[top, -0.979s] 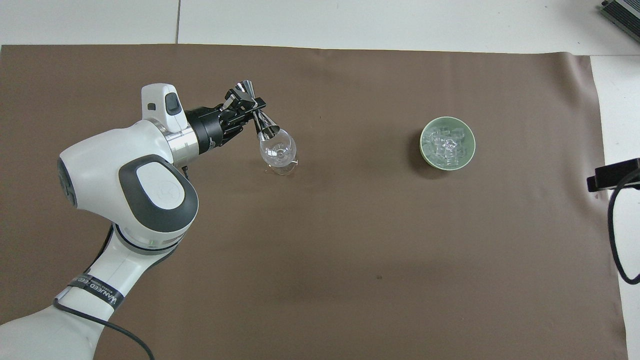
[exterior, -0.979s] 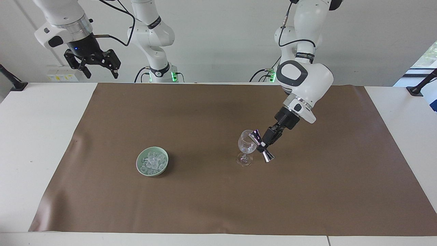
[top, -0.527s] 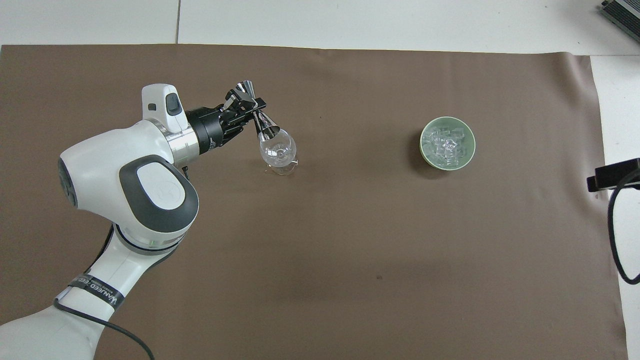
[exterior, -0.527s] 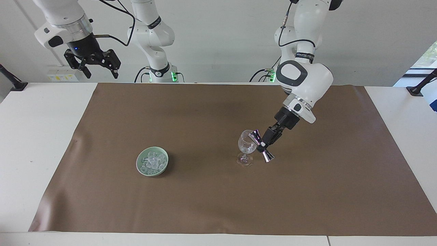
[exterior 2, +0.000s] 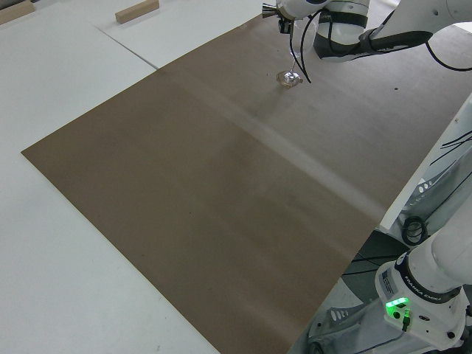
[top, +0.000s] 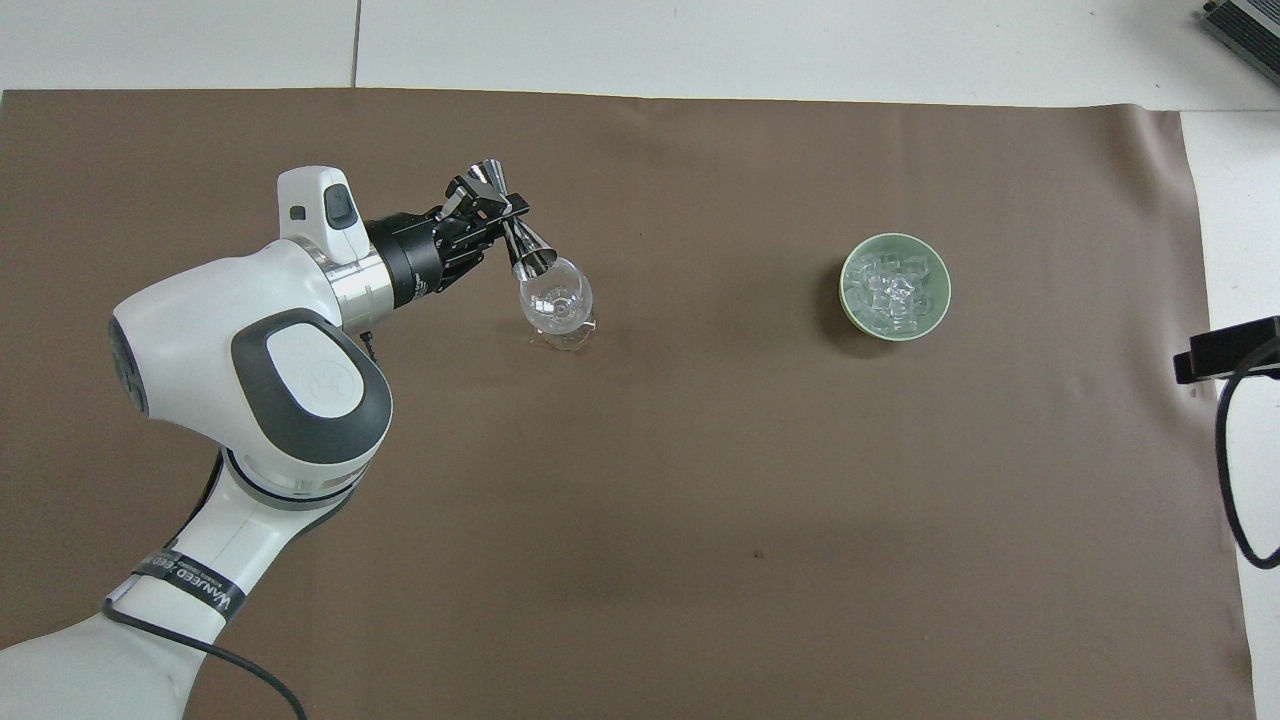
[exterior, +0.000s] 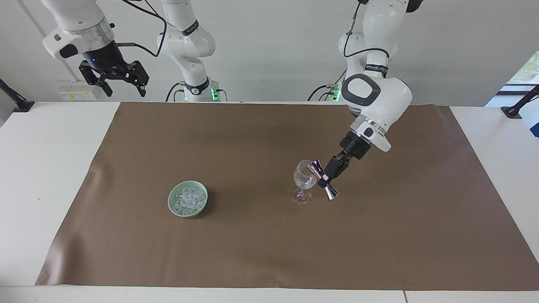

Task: Pour wine and add ice with both arms
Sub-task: 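Hold the silver cup tipped over the clear glass with the left gripper, then pull the silver cup back with the left gripper while the right gripper reaches the bowl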

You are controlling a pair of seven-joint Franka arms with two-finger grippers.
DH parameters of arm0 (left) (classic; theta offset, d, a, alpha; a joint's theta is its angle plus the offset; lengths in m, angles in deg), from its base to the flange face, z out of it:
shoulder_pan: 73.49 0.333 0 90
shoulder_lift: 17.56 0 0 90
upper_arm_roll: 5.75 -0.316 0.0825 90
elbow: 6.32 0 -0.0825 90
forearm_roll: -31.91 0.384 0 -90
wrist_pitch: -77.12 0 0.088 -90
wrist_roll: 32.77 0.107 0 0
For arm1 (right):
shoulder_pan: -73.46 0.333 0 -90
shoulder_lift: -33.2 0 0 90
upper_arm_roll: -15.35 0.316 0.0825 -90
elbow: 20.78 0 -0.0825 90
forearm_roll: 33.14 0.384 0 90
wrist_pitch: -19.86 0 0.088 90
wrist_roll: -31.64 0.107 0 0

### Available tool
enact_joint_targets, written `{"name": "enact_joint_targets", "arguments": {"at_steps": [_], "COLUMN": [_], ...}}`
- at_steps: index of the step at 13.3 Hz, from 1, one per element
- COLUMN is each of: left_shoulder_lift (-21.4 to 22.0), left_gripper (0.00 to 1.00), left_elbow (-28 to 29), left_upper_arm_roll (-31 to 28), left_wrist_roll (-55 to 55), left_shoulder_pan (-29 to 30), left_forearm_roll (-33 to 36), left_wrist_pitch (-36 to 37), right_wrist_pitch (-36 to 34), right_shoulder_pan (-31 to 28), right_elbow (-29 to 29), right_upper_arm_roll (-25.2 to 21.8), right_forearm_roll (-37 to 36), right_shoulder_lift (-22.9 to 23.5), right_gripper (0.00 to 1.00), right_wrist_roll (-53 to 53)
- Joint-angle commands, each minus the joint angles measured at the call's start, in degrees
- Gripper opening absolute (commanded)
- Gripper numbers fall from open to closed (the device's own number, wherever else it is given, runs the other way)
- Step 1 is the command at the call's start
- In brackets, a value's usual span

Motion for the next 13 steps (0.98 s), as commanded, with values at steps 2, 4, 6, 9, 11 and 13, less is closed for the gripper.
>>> {"name": "enact_joint_targets", "arguments": {"at_steps": [2,4,6,9,11,13], "left_shoulder_lift": [2.4,3.3,3.8,4.6,4.8,4.8], "left_gripper": [0.00,0.00,0.00,0.00,0.00,0.00], "left_elbow": [0.8,1.3,1.5,2.3,2.5,2.4], "left_upper_arm_roll": [-0.8,-0.9,-1.0,-1.3,-1.4,-1.4], "left_wrist_roll": [-3.8,-5.7,-12.1,-17.8,-23.4,-28.4], "left_shoulder_pan": [2.2,3.7,5.6,8.5,10.6,12.9], "left_forearm_roll": [-0.7,-0.6,-0.3,0.4,5.5,9.5], "left_wrist_pitch": [7.2,10.3,14.8,20.4,26.4,30.5], "right_wrist_pitch": [0.5,0.5,0.5,0.5,0.3,-0.2], "right_shoulder_pan": [0.0,0.0,0.0,-0.4,-0.4,-0.4], "right_elbow": [0.7,0.7,0.7,0.7,0.8,0.8], "right_upper_arm_roll": [0.0,0.0,0.0,-0.2,-0.2,-0.2], "right_forearm_roll": [0.6,0.6,0.6,0.6,0.6,0.6], "right_shoulder_lift": [-0.7,-0.8,-0.7,-0.7,-0.8,-0.8], "right_gripper": [1.00,1.00,1.00,1.00,1.00,1.00], "right_wrist_roll": [0.6,0.6,0.6,0.6,0.6,0.6]}}
